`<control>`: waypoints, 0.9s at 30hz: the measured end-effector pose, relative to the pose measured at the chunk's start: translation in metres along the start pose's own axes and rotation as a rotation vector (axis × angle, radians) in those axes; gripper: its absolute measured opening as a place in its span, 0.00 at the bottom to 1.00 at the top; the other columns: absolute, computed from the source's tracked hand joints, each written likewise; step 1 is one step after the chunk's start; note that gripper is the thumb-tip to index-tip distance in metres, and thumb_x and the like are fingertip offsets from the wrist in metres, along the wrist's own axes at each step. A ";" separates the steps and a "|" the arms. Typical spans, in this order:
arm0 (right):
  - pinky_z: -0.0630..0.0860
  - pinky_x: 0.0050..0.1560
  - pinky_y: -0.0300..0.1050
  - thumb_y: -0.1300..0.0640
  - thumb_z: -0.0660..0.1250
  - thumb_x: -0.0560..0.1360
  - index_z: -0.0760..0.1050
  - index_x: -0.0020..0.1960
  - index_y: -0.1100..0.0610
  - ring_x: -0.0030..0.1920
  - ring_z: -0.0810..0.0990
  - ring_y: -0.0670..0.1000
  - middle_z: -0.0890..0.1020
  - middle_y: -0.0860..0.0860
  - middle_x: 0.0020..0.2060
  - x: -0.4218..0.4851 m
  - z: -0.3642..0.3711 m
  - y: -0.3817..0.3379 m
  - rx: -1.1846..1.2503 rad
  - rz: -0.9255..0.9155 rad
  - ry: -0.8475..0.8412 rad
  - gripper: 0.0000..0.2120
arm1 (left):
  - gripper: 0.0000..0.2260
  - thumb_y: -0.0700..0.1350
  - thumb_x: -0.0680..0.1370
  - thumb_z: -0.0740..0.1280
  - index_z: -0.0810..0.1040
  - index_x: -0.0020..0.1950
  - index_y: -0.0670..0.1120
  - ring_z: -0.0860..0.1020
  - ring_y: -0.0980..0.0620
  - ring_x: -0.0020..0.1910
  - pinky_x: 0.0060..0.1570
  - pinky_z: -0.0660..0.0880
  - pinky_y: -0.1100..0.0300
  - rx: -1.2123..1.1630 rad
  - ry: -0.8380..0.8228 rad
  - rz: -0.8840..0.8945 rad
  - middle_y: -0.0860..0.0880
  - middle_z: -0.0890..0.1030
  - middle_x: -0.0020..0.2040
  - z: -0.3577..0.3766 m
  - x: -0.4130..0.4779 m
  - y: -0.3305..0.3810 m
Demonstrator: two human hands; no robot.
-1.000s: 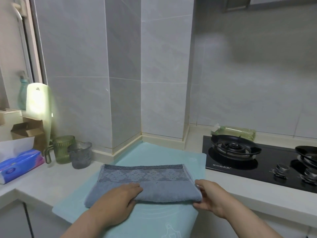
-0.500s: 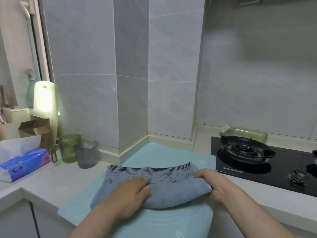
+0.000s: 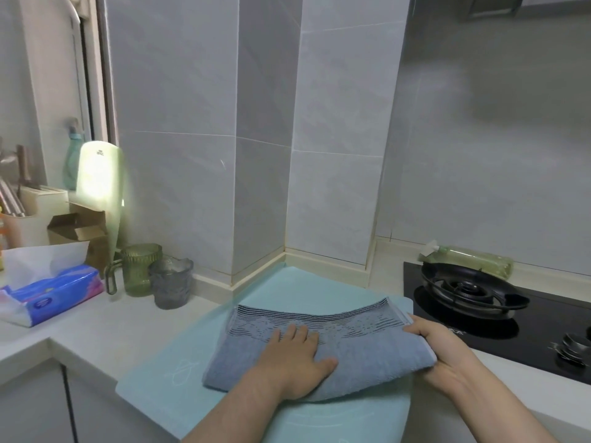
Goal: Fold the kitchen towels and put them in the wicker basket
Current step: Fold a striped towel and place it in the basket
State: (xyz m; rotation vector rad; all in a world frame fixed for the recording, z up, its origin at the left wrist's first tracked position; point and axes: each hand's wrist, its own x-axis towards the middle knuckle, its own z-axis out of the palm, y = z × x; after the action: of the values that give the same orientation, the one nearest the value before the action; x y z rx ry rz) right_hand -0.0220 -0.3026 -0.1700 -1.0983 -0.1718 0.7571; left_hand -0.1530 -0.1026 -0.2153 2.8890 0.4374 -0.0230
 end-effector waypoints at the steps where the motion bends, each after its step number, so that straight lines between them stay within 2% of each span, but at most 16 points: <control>1: 0.74 0.50 0.54 0.72 0.52 0.72 0.76 0.62 0.64 0.48 0.79 0.61 0.83 0.63 0.50 -0.002 0.006 -0.005 -0.026 -0.030 0.001 0.23 | 0.27 0.64 0.80 0.49 0.63 0.75 0.53 0.57 0.48 0.77 0.77 0.49 0.46 -0.114 0.073 0.024 0.50 0.61 0.77 0.000 -0.002 -0.003; 2: 0.73 0.47 0.52 0.72 0.53 0.73 0.76 0.61 0.63 0.46 0.79 0.59 0.82 0.62 0.48 -0.002 0.013 -0.010 -0.058 -0.060 -0.001 0.21 | 0.22 0.63 0.80 0.51 0.70 0.68 0.53 0.65 0.49 0.71 0.75 0.56 0.48 -0.270 0.159 0.043 0.52 0.70 0.71 -0.002 -0.006 -0.007; 3: 0.73 0.46 0.51 0.71 0.53 0.74 0.76 0.61 0.62 0.46 0.78 0.58 0.82 0.61 0.48 -0.003 0.022 -0.014 -0.083 -0.091 -0.015 0.21 | 0.19 0.61 0.81 0.53 0.74 0.63 0.53 0.70 0.52 0.67 0.72 0.61 0.52 -0.447 0.236 0.045 0.55 0.74 0.66 -0.005 -0.010 -0.009; 5: 0.74 0.46 0.51 0.71 0.54 0.75 0.75 0.63 0.62 0.46 0.78 0.57 0.81 0.61 0.49 0.001 0.042 -0.018 -0.105 -0.132 -0.055 0.21 | 0.17 0.55 0.83 0.56 0.74 0.67 0.51 0.70 0.57 0.66 0.67 0.62 0.63 -0.791 0.331 -0.017 0.58 0.74 0.65 -0.011 -0.014 -0.017; 6: 0.75 0.47 0.50 0.71 0.54 0.75 0.75 0.64 0.62 0.46 0.78 0.56 0.80 0.61 0.50 0.006 0.054 -0.017 -0.101 -0.142 -0.069 0.21 | 0.17 0.53 0.83 0.56 0.74 0.68 0.48 0.70 0.58 0.66 0.66 0.61 0.64 -0.972 0.349 -0.058 0.56 0.74 0.66 -0.014 -0.015 -0.021; 8: 0.74 0.46 0.49 0.72 0.54 0.77 0.75 0.64 0.61 0.45 0.78 0.55 0.79 0.60 0.50 0.013 0.081 -0.009 -0.099 -0.149 -0.102 0.20 | 0.19 0.53 0.83 0.55 0.74 0.68 0.44 0.72 0.52 0.67 0.67 0.64 0.60 -1.386 0.315 -0.134 0.49 0.73 0.69 -0.020 -0.015 -0.030; 10: 0.71 0.40 0.46 0.71 0.54 0.77 0.76 0.62 0.60 0.39 0.76 0.53 0.78 0.58 0.43 0.018 0.110 0.007 -0.141 -0.127 -0.152 0.20 | 0.25 0.55 0.84 0.51 0.70 0.70 0.38 0.70 0.43 0.70 0.68 0.66 0.52 -1.757 0.247 -0.214 0.41 0.71 0.71 -0.028 -0.016 -0.039; 13: 0.74 0.34 0.41 0.72 0.57 0.76 0.78 0.56 0.60 0.36 0.76 0.51 0.78 0.58 0.39 0.015 0.147 0.035 -0.290 -0.108 -0.228 0.16 | 0.30 0.58 0.84 0.49 0.65 0.72 0.34 0.69 0.36 0.70 0.69 0.67 0.44 -2.018 0.222 -0.326 0.33 0.69 0.71 -0.039 -0.025 -0.053; 14: 0.75 0.35 0.41 0.72 0.58 0.76 0.77 0.53 0.60 0.39 0.78 0.52 0.79 0.60 0.41 0.014 0.156 0.045 -0.329 -0.098 -0.242 0.14 | 0.30 0.58 0.83 0.49 0.65 0.71 0.33 0.72 0.35 0.67 0.67 0.69 0.42 -2.055 0.220 -0.347 0.32 0.70 0.69 -0.041 -0.028 -0.058; 16: 0.76 0.40 0.42 0.72 0.60 0.76 0.75 0.51 0.58 0.43 0.78 0.54 0.80 0.64 0.47 0.015 0.169 0.065 -0.377 -0.069 -0.248 0.12 | 0.30 0.58 0.83 0.49 0.69 0.66 0.31 0.80 0.35 0.54 0.53 0.78 0.43 -2.076 0.221 -0.380 0.30 0.78 0.59 -0.047 -0.035 -0.067; 18: 0.76 0.38 0.43 0.70 0.61 0.77 0.72 0.59 0.60 0.40 0.78 0.53 0.79 0.62 0.47 0.020 0.175 0.081 -0.402 -0.025 -0.270 0.13 | 0.30 0.58 0.83 0.51 0.74 0.60 0.31 0.82 0.37 0.40 0.39 0.81 0.48 -2.039 0.205 -0.406 0.32 0.82 0.47 -0.049 -0.042 -0.076; 20: 0.79 0.39 0.45 0.68 0.61 0.78 0.69 0.64 0.59 0.37 0.79 0.53 0.78 0.61 0.47 0.025 0.173 0.088 -0.409 0.025 -0.302 0.16 | 0.25 0.55 0.83 0.55 0.77 0.52 0.33 0.80 0.40 0.34 0.37 0.77 0.51 -1.946 0.204 -0.440 0.35 0.82 0.39 -0.049 -0.046 -0.081; 22: 0.82 0.42 0.47 0.69 0.61 0.78 0.71 0.63 0.62 0.38 0.81 0.55 0.78 0.63 0.50 0.022 0.166 0.082 -0.361 0.031 -0.318 0.14 | 0.18 0.48 0.83 0.58 0.77 0.42 0.37 0.78 0.42 0.31 0.36 0.74 0.52 -1.814 0.221 -0.461 0.39 0.81 0.31 -0.050 -0.049 -0.082; 23: 0.83 0.40 0.47 0.69 0.61 0.78 0.73 0.61 0.63 0.37 0.81 0.56 0.78 0.63 0.50 0.019 0.161 0.076 -0.326 0.009 -0.308 0.13 | 0.16 0.45 0.82 0.59 0.77 0.40 0.37 0.79 0.43 0.30 0.36 0.74 0.53 -1.751 0.214 -0.453 0.40 0.81 0.30 -0.051 -0.050 -0.082; 25: 0.80 0.30 0.44 0.71 0.62 0.76 0.76 0.55 0.64 0.31 0.79 0.54 0.82 0.61 0.47 0.017 0.147 0.065 -0.329 -0.095 -0.199 0.09 | 0.10 0.41 0.79 0.63 0.80 0.47 0.36 0.79 0.43 0.32 0.35 0.75 0.55 -1.598 0.230 -0.441 0.38 0.82 0.36 -0.050 -0.047 -0.084; 27: 0.73 0.26 0.42 0.70 0.63 0.75 0.79 0.47 0.60 0.27 0.74 0.51 0.83 0.58 0.40 0.022 0.127 0.064 -0.504 -0.235 -0.020 0.09 | 0.09 0.41 0.76 0.67 0.78 0.52 0.37 0.77 0.45 0.35 0.33 0.72 0.58 -1.431 0.295 -0.429 0.40 0.80 0.40 -0.051 -0.044 -0.086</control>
State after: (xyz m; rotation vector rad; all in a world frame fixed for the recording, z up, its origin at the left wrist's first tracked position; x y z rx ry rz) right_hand -0.0964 -0.1798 -0.1699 -1.5150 -0.5208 0.5228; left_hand -0.2208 -0.0246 -0.1821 1.3668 0.7107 0.4486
